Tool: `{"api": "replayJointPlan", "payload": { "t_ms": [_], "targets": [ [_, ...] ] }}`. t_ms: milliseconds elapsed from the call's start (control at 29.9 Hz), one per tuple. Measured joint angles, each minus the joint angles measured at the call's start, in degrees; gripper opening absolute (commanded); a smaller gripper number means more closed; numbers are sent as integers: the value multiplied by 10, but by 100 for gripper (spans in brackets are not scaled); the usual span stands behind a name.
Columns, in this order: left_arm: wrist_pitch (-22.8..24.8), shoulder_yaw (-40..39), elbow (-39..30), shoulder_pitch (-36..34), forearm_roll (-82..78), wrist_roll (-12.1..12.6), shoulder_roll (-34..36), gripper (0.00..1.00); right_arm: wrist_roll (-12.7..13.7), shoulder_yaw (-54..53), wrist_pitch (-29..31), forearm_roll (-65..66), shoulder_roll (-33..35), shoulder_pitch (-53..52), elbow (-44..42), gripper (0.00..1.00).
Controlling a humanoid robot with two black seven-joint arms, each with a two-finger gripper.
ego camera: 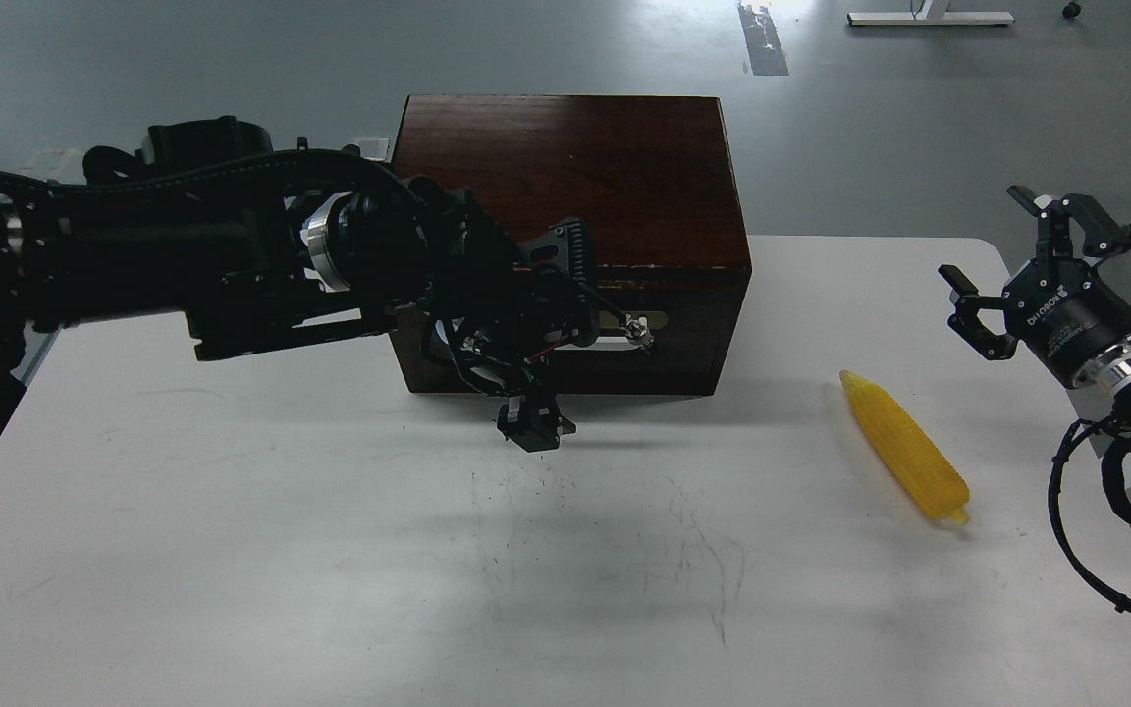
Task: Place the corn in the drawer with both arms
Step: 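Pull the drawer out toward the robot with the left gripper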
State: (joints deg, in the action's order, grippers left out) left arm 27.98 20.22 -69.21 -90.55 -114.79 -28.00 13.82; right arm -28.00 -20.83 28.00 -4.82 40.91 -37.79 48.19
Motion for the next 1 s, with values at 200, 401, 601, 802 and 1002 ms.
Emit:
{"api": "replayJointPlan", "payload": {
  "t_ms": [200,401,601,802,1002],
  "targets": [
    [0,0,-32,-2,0,0,11,99,0,0,0,0,0,0,0,100],
    [0,0,-68,-2,0,0,27,99,0,0,0,0,0,0,0,100],
    [0,-2,-108,-3,1,0,46,99,0,0,0,0,0,0,0,100],
    [0,-4,-146,-3,1,0,67,99,0,0,0,0,0,0,1,100],
    [0,-4,-172,-2,0,0,77,99,0,0,0,0,4,0,3,100]
  ]
}}
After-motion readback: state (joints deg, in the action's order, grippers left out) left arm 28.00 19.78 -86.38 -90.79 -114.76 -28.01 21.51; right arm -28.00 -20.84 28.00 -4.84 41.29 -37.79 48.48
